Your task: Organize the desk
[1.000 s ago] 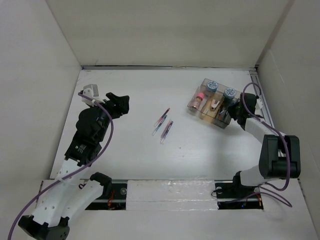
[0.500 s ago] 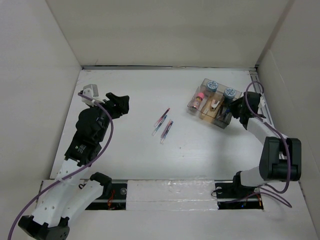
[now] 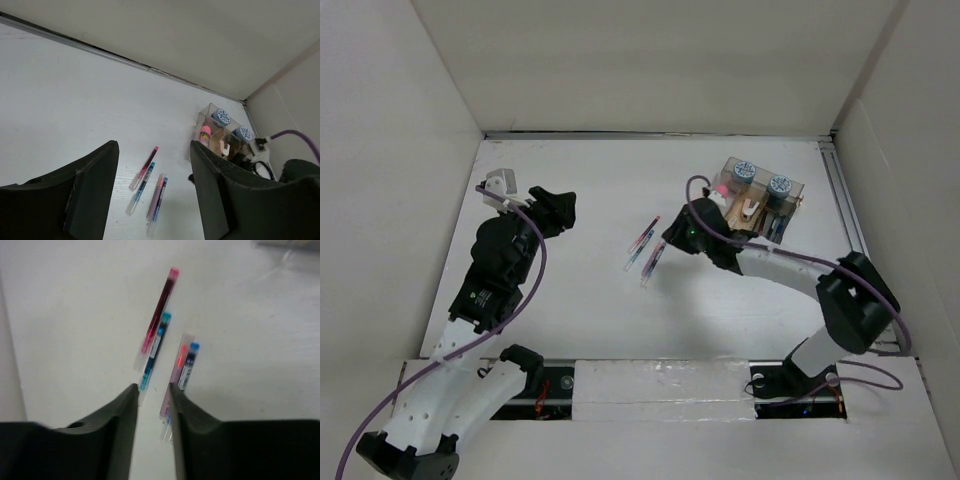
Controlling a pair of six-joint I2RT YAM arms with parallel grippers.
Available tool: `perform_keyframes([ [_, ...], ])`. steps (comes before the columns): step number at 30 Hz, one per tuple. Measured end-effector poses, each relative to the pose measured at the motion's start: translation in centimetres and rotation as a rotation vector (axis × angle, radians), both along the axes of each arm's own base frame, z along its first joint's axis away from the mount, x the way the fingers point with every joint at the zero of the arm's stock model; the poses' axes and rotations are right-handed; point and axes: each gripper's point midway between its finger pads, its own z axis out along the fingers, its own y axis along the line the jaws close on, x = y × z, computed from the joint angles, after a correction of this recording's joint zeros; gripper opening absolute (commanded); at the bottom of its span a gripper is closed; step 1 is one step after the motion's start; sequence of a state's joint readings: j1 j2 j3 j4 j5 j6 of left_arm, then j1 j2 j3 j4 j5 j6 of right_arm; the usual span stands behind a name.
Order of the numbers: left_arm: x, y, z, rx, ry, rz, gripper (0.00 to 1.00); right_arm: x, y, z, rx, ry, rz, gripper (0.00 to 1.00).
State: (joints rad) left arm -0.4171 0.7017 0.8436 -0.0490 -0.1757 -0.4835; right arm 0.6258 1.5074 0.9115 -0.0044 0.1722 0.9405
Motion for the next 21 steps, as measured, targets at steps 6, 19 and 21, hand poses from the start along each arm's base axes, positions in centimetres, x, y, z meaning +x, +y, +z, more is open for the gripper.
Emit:
perform_keyframes([
  [6,-0.1,0.1,0.1,-0.001,-0.005,0.000,0.56,-3.0,5.7,-4.7,-0.160,0.076,0.099,0.34],
  [19,-0.2,0.1,0.3,-0.004,-0.010,0.001,0.58,-3.8,4.9,-8.0,-0.298,0.123,0.028,0.27],
  [21,-0.2,0.1,0.3,-0.004,-0.011,0.001,0.58,-3.8,4.9,-8.6,-0.306,0.132,0.024,0.26],
])
